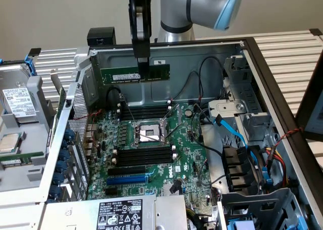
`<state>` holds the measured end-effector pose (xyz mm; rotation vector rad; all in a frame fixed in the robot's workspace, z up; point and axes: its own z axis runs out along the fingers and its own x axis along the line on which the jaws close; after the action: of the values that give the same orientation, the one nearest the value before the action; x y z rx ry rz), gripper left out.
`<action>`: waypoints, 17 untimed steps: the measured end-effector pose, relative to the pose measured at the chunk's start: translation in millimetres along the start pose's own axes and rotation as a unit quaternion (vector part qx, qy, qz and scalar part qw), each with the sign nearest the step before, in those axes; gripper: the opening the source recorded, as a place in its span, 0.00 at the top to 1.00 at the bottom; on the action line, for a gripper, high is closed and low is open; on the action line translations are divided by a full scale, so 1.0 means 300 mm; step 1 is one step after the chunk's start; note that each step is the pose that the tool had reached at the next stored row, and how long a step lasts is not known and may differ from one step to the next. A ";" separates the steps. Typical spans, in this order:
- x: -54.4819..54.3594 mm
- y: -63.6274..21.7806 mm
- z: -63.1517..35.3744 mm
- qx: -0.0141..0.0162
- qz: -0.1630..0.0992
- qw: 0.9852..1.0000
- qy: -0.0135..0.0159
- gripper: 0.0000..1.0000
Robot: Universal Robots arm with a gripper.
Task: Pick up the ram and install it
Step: 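Insert the ram into the slot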
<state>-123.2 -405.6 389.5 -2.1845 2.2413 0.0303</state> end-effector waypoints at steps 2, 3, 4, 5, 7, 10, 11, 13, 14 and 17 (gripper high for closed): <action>-0.001 -0.008 0.007 0.000 -0.002 1.000 0.000 0.87; -0.001 -0.011 0.009 0.000 -0.003 1.000 0.000 0.87; -0.001 -0.014 0.011 0.000 -0.004 1.000 0.000 0.87; -0.001 -0.014 0.014 0.000 -0.004 1.000 0.000 0.87; 0.000 -0.014 0.017 0.000 -0.006 1.000 0.000 0.87; 0.006 -0.014 0.020 -0.002 -0.007 1.000 0.000 0.87; 0.007 -0.014 0.022 -0.002 -0.007 1.000 0.000 0.87; 0.009 -0.014 0.026 -0.003 -0.008 1.000 0.000 0.87; 0.010 -0.014 0.028 -0.003 -0.008 1.000 0.001 0.87; 0.012 -0.014 0.035 -0.005 -0.010 1.000 0.001 0.87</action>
<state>-119.1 -409.1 379.0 -2.2133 2.2247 0.0394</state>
